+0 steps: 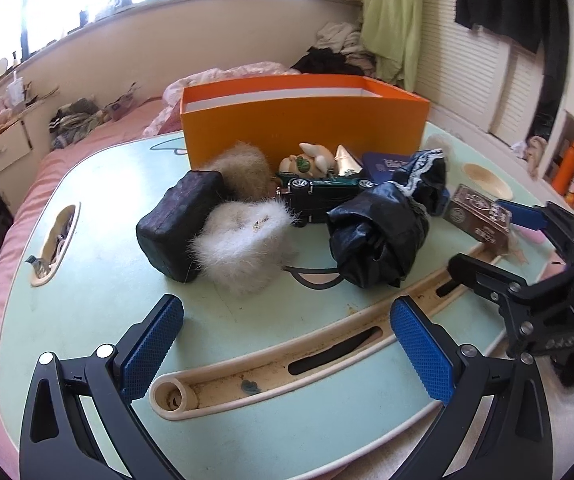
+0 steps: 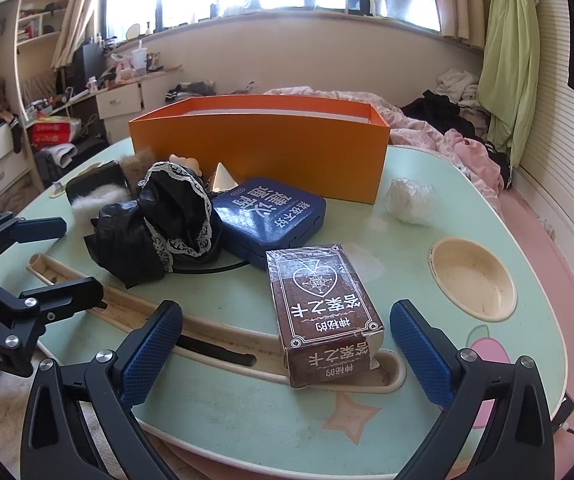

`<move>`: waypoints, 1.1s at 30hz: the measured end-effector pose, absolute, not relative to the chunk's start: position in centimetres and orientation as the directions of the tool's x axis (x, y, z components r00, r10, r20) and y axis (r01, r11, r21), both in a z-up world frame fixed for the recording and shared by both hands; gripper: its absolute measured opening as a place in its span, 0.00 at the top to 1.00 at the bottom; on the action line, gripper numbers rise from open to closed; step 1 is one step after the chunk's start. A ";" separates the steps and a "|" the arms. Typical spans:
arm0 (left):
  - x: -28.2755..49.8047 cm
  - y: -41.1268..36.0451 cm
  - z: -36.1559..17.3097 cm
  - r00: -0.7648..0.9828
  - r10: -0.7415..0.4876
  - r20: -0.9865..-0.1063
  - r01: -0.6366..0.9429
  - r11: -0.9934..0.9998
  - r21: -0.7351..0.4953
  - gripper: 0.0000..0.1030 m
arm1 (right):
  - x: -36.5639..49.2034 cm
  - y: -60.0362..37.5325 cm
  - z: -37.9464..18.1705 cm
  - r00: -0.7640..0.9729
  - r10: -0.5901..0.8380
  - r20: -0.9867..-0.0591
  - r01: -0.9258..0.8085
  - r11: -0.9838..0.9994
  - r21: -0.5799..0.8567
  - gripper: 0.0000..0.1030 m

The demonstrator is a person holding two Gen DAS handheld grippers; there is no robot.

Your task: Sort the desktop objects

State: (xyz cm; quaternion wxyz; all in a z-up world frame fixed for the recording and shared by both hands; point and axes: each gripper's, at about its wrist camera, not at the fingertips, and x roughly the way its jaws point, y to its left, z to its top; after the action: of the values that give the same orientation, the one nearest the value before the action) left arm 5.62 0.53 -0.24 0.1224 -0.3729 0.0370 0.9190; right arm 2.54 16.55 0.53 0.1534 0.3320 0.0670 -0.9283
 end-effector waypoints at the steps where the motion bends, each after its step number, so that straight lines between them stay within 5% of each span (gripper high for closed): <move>1: 5.8 0.3 -0.3 -0.700 0.209 -0.683 -0.259 -0.965 -0.030 0.00 | 2.5 16.6 0.5 -0.732 -0.241 -0.637 0.330 -0.944 -0.022 0.00; 10: 7.6 -0.7 1.8 -0.748 0.276 -0.604 -0.305 -0.951 -0.057 0.09 | 2.6 16.7 0.4 -0.737 -0.258 -0.625 0.342 -0.940 -0.016 0.00; 13: 8.7 -0.9 3.8 -0.824 0.182 -0.536 -0.265 -0.961 0.082 0.09 | 3.2 16.9 0.7 -0.752 -0.281 -0.597 0.357 -0.934 -0.010 0.19; 17: 9.0 -2.4 5.2 -0.868 0.128 -0.479 -0.221 -0.965 0.142 0.09 | 4.3 17.4 1.7 -0.808 -0.288 -0.514 0.353 -0.935 -0.032 0.21; 21: 8.1 -4.7 5.8 -0.870 0.141 -0.472 -0.196 -0.978 0.069 0.09 | 5.0 17.9 2.4 -0.855 -0.284 -0.435 0.353 -0.932 -0.085 0.21; 24: 7.6 -5.5 5.6 -0.859 0.163 -0.486 -0.207 -0.978 0.037 0.21 | 4.6 18.4 2.1 -0.848 -0.302 -0.436 0.366 -0.928 -0.067 0.21; 30: 6.9 -5.7 4.6 -0.832 0.196 -0.518 -0.239 -0.971 0.016 0.23 | 3.6 19.1 1.2 -0.822 -0.341 -0.455 0.391 -0.920 -0.017 0.21; 33: 6.3 -5.7 4.0 -0.813 0.210 -0.543 -0.254 -0.967 0.007 0.32 | 3.1 18.9 0.5 -0.810 -0.323 -0.489 0.383 -0.923 -0.024 0.21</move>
State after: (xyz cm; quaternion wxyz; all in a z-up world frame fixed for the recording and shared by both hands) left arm 6.33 -5.69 3.99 0.1220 -0.2804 0.0396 0.9513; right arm 3.05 18.87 0.54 0.1860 0.2454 0.0608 -0.9495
